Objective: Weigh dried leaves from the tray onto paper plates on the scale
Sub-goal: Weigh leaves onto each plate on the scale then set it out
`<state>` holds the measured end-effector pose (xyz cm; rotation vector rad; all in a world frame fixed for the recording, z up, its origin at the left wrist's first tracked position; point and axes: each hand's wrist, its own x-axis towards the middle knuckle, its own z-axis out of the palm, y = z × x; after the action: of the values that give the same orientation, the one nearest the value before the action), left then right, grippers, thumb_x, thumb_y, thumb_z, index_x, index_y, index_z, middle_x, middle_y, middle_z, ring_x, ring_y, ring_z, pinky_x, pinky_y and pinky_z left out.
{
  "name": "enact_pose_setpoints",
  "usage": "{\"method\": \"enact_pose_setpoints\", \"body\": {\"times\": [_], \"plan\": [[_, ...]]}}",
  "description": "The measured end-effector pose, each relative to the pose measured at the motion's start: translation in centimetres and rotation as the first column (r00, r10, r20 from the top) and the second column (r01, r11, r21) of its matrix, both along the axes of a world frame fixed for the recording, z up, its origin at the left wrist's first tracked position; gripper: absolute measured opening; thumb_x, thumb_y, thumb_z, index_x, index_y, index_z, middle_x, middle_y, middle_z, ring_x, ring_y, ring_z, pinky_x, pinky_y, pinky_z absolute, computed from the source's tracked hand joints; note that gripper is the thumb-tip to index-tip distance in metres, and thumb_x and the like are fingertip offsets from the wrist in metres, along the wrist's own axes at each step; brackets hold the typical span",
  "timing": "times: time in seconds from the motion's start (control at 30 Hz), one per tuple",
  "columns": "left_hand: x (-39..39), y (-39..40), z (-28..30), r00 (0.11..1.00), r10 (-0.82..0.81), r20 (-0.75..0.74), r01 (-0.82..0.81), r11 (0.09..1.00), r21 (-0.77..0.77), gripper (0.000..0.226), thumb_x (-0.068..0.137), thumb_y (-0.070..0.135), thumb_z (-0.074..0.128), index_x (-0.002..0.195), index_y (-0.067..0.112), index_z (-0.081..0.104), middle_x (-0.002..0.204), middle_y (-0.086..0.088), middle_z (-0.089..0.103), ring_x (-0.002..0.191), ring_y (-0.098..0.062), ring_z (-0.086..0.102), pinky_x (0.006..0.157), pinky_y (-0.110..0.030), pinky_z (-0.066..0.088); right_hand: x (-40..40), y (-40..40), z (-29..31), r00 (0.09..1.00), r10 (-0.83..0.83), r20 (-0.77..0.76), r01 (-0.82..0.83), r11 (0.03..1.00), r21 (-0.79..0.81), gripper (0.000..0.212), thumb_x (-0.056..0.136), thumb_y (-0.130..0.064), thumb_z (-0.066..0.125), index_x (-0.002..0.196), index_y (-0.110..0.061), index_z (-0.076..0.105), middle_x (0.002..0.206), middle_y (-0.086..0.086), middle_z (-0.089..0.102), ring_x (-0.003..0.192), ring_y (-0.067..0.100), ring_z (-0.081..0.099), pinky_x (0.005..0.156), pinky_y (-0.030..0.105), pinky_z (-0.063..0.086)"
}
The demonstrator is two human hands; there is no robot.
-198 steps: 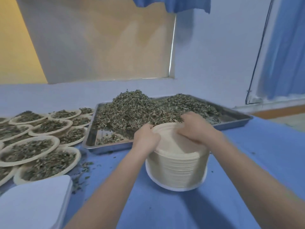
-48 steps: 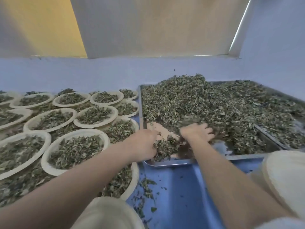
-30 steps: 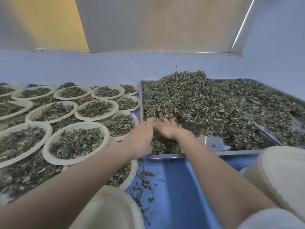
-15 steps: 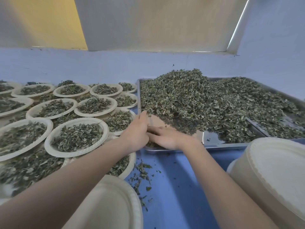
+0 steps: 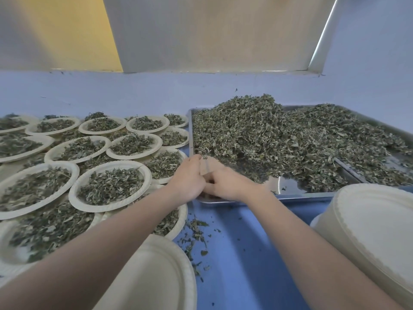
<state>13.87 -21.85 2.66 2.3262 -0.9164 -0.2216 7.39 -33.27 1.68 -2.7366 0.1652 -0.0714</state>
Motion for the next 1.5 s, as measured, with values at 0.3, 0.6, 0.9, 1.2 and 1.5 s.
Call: {"method": "enact_pose_setpoints", "body": {"times": [0.3, 0.6, 0.9, 1.2, 1.5], "plan": [[-1.4, 1.3, 2.3, 0.987, 0.021, -0.158, -0.044, 0.989, -0.144, 0.041, 0.1, 0.015, 0.034, 0.141, 0.01, 0.035, 0.101, 0.003, 0.057, 0.084, -0.011, 0.055, 0.067, -0.025, 0.039, 2.5, -3.6, 1.8, 0.683, -0.703, 0.195, 0.595, 0.692, 0.409, 0.045, 0.099, -0.042, 0.031, 0.068, -0.015, 0.051, 0.06, -0.003, 0.045, 0.048, 0.011, 0.035, 0.047, 0.023, 0.028], [-3.8, 5.8, 4.9, 0.852, 0.123, -0.508, -0.331, 0.879, -0.343, 0.034, 0.1, 0.013, 0.035, 0.067, 0.017, 0.041, 0.082, -0.008, 0.052, 0.083, -0.024, 0.056, 0.093, -0.041, 0.047, 0.4, 4.5, 6.5, 0.794, -0.593, -0.133, -0.146, -0.399, 0.905, 0.036, 0.1, -0.033, 0.041, 0.069, -0.013, 0.042, 0.043, 0.0, 0.044, 0.029, 0.009, 0.034, 0.031, 0.014, 0.027], [-7.3, 16.6, 5.0, 0.721, 0.149, -0.677, -0.605, 0.611, -0.51, 0.038, 0.102, 0.037, 0.034, 0.106, 0.004, 0.051, 0.093, -0.012, 0.063, 0.081, -0.027, 0.064, 0.068, -0.032, 0.053, -6.5, 17.4, 5.8, 0.947, -0.316, 0.065, -0.026, 0.126, 0.992, 0.027, 0.089, -0.049, 0.055, 0.089, -0.026, 0.068, 0.066, -0.005, 0.069, 0.053, 0.01, 0.063, 0.05, 0.022, 0.05], [-8.8, 21.5, 4.5, 0.755, 0.269, -0.598, -0.624, 0.575, -0.529, 0.036, 0.103, 0.03, 0.034, 0.122, 0.004, 0.05, 0.116, -0.013, 0.059, 0.098, -0.027, 0.062, 0.084, -0.033, 0.052, -9.3, 17.7, 3.0, 0.922, 0.384, -0.057, -0.383, 0.923, 0.025, 0.077, 0.076, -0.079, -0.003, 0.143, -0.053, 0.027, 0.158, -0.009, 0.019, 0.146, 0.017, 0.011, 0.117, 0.052, 0.008], [-9.3, 21.3, 2.0, 0.844, 0.345, -0.409, -0.529, 0.653, -0.541, 0.032, 0.099, 0.039, 0.035, 0.117, 0.021, 0.054, 0.113, 0.0, 0.061, 0.103, -0.02, 0.061, 0.097, -0.045, 0.048, -9.7, 17.5, 2.8, 0.951, 0.211, 0.227, -0.28, 0.9, 0.335, 0.053, 0.096, -0.056, 0.012, 0.145, -0.045, 0.029, 0.154, -0.019, 0.025, 0.142, 0.004, 0.019, 0.115, 0.029, 0.014]]}}
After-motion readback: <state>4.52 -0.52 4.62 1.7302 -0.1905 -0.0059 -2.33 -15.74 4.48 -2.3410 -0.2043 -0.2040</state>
